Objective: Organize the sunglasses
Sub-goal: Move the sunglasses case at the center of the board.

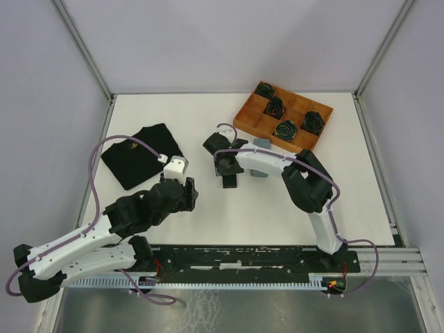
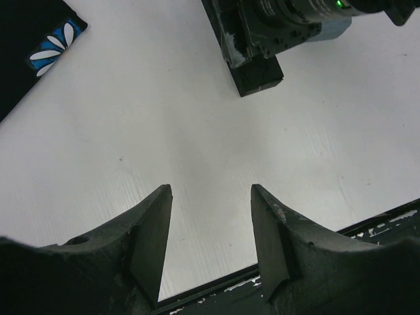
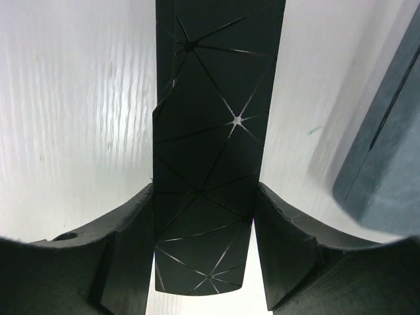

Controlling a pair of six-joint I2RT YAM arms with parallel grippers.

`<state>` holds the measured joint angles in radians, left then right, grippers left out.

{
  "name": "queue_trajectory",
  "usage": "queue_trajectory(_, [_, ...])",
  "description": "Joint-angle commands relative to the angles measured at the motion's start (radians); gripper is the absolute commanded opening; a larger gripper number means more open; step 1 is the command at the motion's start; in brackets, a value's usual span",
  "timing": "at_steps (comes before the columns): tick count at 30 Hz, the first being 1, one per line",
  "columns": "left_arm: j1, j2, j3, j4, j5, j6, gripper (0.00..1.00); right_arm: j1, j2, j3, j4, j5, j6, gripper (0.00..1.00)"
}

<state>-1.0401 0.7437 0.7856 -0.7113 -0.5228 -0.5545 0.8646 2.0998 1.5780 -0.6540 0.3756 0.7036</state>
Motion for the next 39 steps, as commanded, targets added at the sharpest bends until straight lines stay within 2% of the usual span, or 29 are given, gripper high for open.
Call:
queue_trajectory(1, [0.001,-0.015,0.036,0.0,-0.046,-0.046,0.59,-0.051,0.055,0.084,-0.023,0.044,-0.003,0.63])
queue_trajectory(8, [0.002,-0.032,0.032,-0.005,-0.048,-0.053,0.61,-0.094,0.124,0.181,-0.045,0.026,-0.023,0.67])
queue_trajectory(13, [0.001,-0.034,0.032,-0.004,-0.048,-0.053,0.63,-0.1,0.128,0.224,-0.054,0.027,-0.052,0.76])
queue_trajectory(18, [0.001,-0.026,0.032,0.0,-0.048,-0.051,0.68,-0.107,0.066,0.195,-0.017,0.008,-0.099,0.85])
queue_trajectory(22, [0.001,-0.023,0.033,0.007,-0.077,-0.05,0.75,-0.11,-0.035,0.137,0.041,-0.064,-0.168,0.92])
queue_trajectory(27, [0.002,-0.018,0.038,0.041,-0.107,-0.042,0.88,-0.111,-0.251,-0.006,0.134,-0.083,-0.241,0.94])
queue_trajectory(31, [0.007,0.033,0.039,0.088,-0.132,-0.043,0.93,-0.113,-0.395,-0.077,0.136,-0.128,-0.317,0.94])
queue_trajectory(34, [0.06,0.103,0.043,0.142,-0.094,-0.026,0.95,-0.12,-0.513,-0.157,0.147,-0.157,-0.358,0.94])
queue_trajectory(39, [0.259,0.159,0.061,0.191,0.064,-0.021,0.96,-0.132,-0.736,-0.338,0.141,-0.185,-0.361,0.94])
